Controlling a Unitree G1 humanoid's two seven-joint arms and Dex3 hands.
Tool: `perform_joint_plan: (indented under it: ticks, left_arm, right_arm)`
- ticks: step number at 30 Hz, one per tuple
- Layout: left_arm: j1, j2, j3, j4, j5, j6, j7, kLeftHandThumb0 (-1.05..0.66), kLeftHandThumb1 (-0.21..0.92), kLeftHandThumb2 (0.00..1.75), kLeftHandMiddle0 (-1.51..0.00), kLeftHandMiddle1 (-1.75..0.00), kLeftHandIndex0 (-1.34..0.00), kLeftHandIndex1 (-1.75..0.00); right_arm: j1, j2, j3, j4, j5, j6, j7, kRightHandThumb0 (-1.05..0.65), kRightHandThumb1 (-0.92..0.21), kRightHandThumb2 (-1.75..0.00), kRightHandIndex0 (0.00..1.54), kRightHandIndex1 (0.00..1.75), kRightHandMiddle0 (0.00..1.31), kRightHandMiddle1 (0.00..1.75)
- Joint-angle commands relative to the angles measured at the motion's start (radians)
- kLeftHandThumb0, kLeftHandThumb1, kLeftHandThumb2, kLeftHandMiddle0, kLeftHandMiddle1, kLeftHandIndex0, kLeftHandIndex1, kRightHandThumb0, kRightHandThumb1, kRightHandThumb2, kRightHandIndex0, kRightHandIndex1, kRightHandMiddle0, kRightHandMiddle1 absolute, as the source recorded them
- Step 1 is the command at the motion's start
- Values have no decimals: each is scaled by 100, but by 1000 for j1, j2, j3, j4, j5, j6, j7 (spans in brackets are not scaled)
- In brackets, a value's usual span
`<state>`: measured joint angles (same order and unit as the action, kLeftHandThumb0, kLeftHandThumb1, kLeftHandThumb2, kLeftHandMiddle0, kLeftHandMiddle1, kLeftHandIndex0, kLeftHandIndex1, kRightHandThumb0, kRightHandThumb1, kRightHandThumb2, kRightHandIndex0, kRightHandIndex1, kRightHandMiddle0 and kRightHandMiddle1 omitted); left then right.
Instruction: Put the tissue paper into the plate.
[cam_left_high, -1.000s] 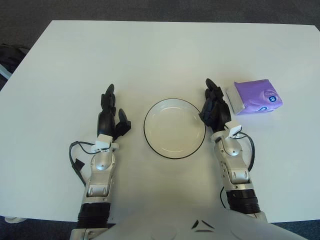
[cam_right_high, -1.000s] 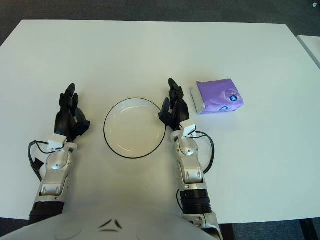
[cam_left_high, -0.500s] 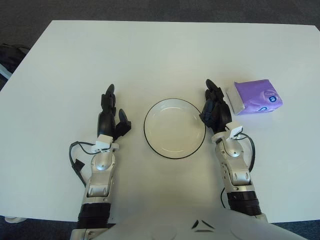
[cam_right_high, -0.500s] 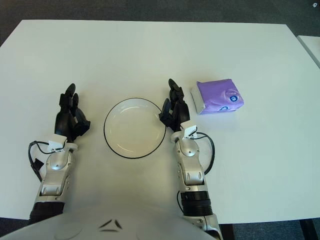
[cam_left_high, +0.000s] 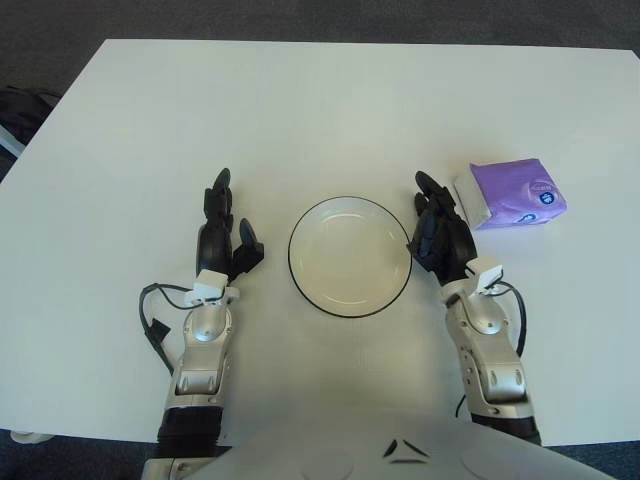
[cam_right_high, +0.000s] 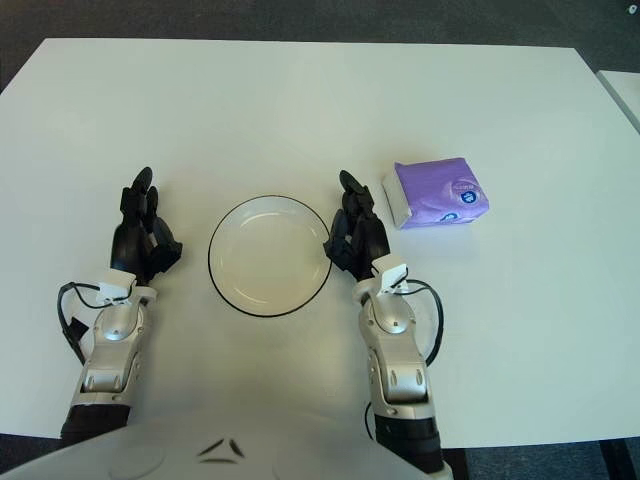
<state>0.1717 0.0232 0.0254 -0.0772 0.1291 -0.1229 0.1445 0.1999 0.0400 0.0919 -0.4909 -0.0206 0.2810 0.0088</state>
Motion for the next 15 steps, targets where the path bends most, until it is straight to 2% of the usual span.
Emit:
perform_joint_plan:
  ticks: [1, 4, 9, 10, 11, 13, 15]
  left_arm:
    - [50, -11, -15, 48, 10, 53, -4, -81, 92, 104, -20, 0, 0, -34]
    - [44, -13, -18, 52, 9, 60, -6, -81, 92, 104, -20, 0, 0, -34]
    - [32, -22, -25, 62, 14, 65, -2, -81, 92, 105, -19, 0, 0, -31]
    - [30, -24, -26, 67, 14, 64, -1, -81, 92, 105, -19, 0, 0, -31]
    - [24, -27, -27, 79, 14, 62, 1, -81, 92, 105, -19, 0, 0, -29]
    - [15, -31, -28, 99, 14, 57, 4, -81, 92, 104, -18, 0, 0, -29]
    - [11, -32, -30, 107, 14, 53, 6, -81, 92, 104, -18, 0, 0, -29]
  right_arm:
    - [4, -26, -15, -125, 0, 100, 4, -71, -92, -96, 24, 2, 0, 45]
    - [-93, -83, -40, -272, -31, 191, 21, -70, -92, -90, 25, 2, 0, 50]
    - [-150, -174, -68, -306, -80, 202, 53, -70, -92, -73, 24, 1, 0, 52]
    - [-166, -202, -80, -302, -92, 201, 64, -71, -92, -71, 23, 1, 0, 52]
    - [-216, -266, -97, -311, -121, 233, 92, -74, -92, -63, 23, 1, 0, 54]
    - [-290, -362, -117, -322, -171, 279, 135, -77, -92, -59, 23, 1, 0, 56]
    - [-321, -401, -118, -328, -198, 305, 157, -78, -92, -57, 23, 0, 0, 58]
